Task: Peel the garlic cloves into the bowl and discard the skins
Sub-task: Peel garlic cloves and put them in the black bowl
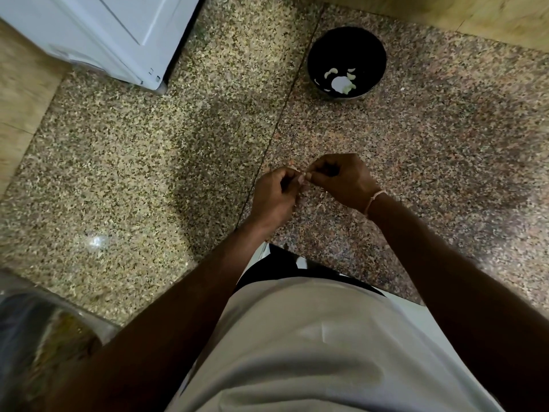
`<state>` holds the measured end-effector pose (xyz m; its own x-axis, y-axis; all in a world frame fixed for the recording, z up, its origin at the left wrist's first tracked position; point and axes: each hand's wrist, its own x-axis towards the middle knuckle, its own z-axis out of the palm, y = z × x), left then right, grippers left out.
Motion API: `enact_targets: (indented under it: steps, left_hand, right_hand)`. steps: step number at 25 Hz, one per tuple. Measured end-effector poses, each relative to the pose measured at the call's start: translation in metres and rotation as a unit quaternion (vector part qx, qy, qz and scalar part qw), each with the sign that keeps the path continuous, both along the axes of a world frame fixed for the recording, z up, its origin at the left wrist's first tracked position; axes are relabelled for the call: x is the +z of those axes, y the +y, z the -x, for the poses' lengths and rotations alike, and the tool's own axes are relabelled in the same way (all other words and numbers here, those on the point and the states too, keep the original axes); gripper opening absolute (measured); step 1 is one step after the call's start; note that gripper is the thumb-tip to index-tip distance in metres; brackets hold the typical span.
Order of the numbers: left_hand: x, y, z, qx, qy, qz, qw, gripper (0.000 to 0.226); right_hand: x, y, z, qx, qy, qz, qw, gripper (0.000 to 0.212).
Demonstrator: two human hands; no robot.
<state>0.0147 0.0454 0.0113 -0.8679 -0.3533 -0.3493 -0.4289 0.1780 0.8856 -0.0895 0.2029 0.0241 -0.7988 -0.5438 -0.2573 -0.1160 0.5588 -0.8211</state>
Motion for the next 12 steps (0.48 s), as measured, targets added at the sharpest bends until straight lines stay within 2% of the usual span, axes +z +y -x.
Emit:
enact_targets:
  steps: [3, 7, 10, 12]
  left_hand:
    - [0.000, -0.002, 0.003, -0.016, -0.003, -0.001, 1.000, 0.015]
    - [0.001, -0.002, 0.005, -0.008, 0.003, 0.017, 1.000, 0.015]
    - [0.003, -0.003, 0.007, 0.016, 0.015, 0.041, 0.999, 0.012]
    - [0.005, -0.002, 0.009, 0.014, 0.014, 0.052, 0.998, 0.012]
  right_hand:
    - [0.002, -0.003, 0.003, 0.004, -0.013, 0.021, 1.000, 0.013]
    - [-0.007, 0.000, 0.007, -0.028, -0.039, -0.004, 0.999, 0.019]
    - [-0.015, 0.001, 0.016, -0.088, 0.004, -0.049, 0.995, 0.019]
    - [-0.018, -0.004, 0.020, -0.089, 0.035, -0.082, 0.992, 0.019]
